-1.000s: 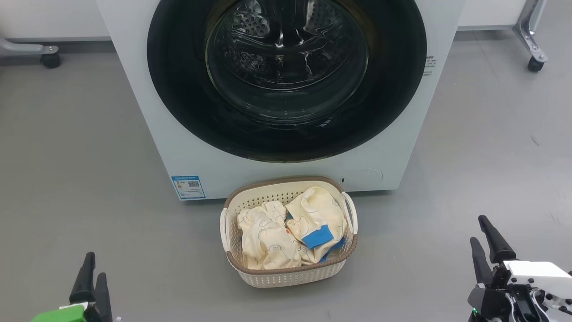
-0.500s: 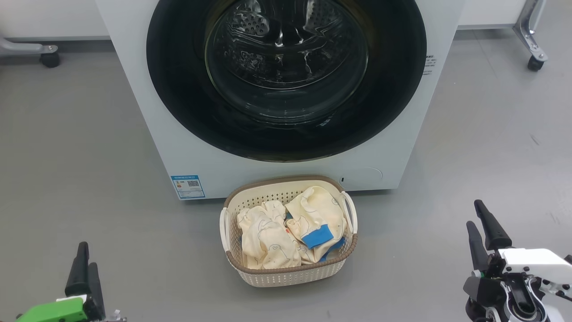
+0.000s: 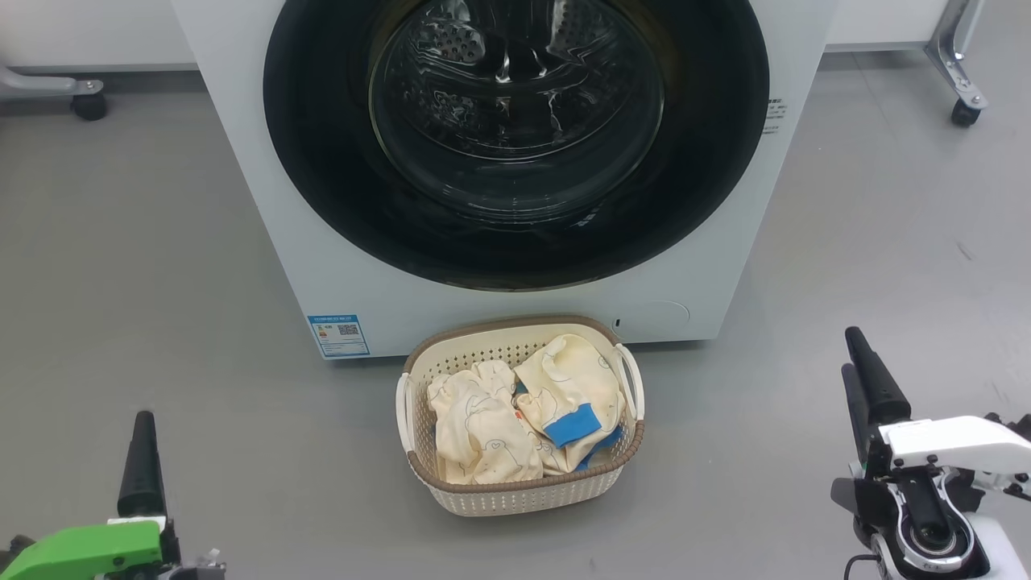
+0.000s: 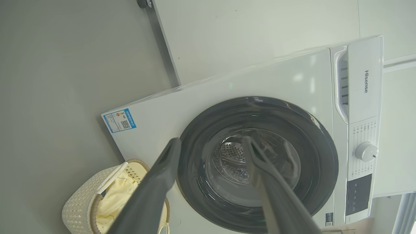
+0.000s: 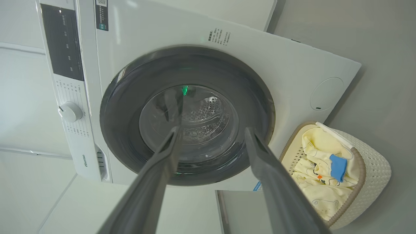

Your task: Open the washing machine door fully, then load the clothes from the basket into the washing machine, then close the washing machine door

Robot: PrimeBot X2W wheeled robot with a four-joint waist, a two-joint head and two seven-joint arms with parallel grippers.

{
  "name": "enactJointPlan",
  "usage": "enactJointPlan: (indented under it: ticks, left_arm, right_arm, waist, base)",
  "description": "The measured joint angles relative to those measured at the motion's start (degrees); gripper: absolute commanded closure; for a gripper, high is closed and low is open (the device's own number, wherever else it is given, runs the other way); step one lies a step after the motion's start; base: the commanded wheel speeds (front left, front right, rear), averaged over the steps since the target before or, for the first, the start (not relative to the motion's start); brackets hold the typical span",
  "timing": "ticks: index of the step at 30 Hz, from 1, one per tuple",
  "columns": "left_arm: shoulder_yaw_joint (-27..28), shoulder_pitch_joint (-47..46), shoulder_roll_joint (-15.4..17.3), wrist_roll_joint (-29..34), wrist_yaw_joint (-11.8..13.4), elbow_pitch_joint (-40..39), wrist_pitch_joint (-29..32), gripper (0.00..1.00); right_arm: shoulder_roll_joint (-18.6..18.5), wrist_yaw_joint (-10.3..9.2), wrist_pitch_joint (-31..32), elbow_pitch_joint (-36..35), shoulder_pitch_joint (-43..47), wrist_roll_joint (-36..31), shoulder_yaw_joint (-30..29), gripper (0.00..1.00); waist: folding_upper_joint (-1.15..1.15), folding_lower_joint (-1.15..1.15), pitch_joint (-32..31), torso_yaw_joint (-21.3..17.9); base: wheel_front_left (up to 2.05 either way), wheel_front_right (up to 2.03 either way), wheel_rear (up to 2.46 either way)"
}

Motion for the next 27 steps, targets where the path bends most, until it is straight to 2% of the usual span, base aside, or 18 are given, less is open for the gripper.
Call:
enactJointPlan:
  ticks: [13, 27]
  left_arm:
    - [-5.22, -0.32, 3.88, 11.03, -0.1, -1.89, -3.43, 0.0]
    - [-9.7, -0.79, 7.43, 25.04, -0.6, -2.27, -6.45, 0.0]
  right_arm:
    - [-3.92, 0.59, -4.57, -0.98, -1.89, -10.03, 5.6, 0.0]
    - [-8.58, 0.89, -8.12, 0.92, -4.17, -24.86, 12.48, 0.0]
  waist:
    - [0.0, 0.0, -0.06, 0.05]
    - [0.0, 0.0, -0.4, 0.21]
  base:
    - [0.0, 0.0, 0.0]
    - [0.0, 0.0, 0.0]
